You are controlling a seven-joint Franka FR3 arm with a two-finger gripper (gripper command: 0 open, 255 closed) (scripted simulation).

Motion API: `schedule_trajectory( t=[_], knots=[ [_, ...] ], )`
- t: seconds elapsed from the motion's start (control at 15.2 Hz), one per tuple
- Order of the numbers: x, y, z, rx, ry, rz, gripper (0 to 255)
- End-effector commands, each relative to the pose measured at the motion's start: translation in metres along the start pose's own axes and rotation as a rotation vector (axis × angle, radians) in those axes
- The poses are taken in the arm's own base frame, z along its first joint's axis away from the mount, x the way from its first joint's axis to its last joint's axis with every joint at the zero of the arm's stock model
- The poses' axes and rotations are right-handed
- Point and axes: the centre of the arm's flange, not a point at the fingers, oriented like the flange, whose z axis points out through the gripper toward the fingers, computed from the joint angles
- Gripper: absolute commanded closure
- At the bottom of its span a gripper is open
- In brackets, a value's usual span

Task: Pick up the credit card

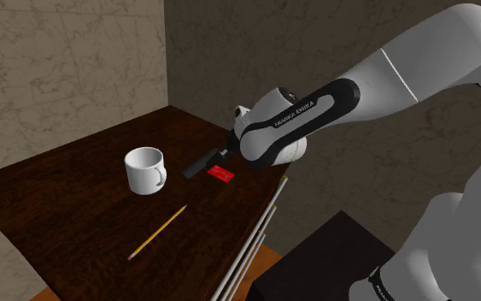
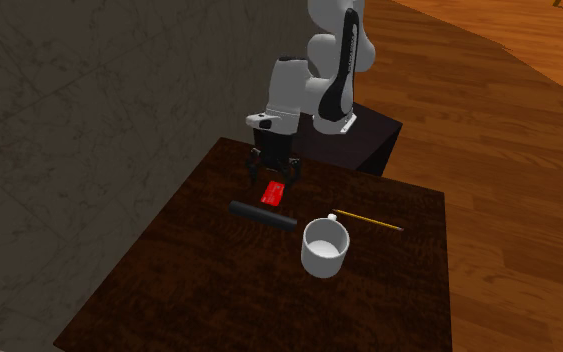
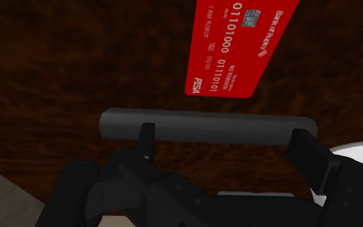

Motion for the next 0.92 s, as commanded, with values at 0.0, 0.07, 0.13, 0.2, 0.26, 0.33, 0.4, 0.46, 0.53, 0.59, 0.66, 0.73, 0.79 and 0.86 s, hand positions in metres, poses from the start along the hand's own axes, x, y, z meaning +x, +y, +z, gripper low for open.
schedule_trajectory(
  t=[0.0, 0.07, 0.13, 0.2, 0.26, 0.33, 0.4, 0.46, 0.53, 0.59, 0.66, 0.73, 0.79, 0.86],
  knots=[
    [0.001, -0.003, 0.009, 0.0, 0.014, -0.01, 0],
    [-0.002, -0.003, 0.013, 0.0, 0.014, -0.01, 0],
    [-0.005, -0.003, 0.018, 0.0, 0.014, -0.01, 0],
    [-0.007, -0.003, 0.022, 0.0, 0.014, -0.01, 0],
    [-0.01, -0.003, 0.027, 0.0, 0.014, -0.01, 0],
    [-0.013, -0.003, 0.031, 0.0, 0.014, -0.01, 0],
    [-0.018, -0.003, 0.038, 0.0, 0.014, -0.01, 0],
    [-0.018, -0.003, 0.038, 0.0, 0.014, -0.01, 0],
    [-0.018, -0.003, 0.038, 0.0, 0.014, -0.01, 0],
    [-0.017, -0.003, 0.038, 0.0, 0.014, -0.01, 255],
    [-0.017, -0.003, 0.038, 0.0, 0.014, -0.01, 255],
    [-0.017, -0.003, 0.038, 0.0, 0.014, -0.01, 255],
    [-0.017, -0.003, 0.038, 0.0, 0.014, -0.01, 255],
    [-0.018, -0.002, 0.037, 0.0, 0.014, -0.01, 255]
  ],
)
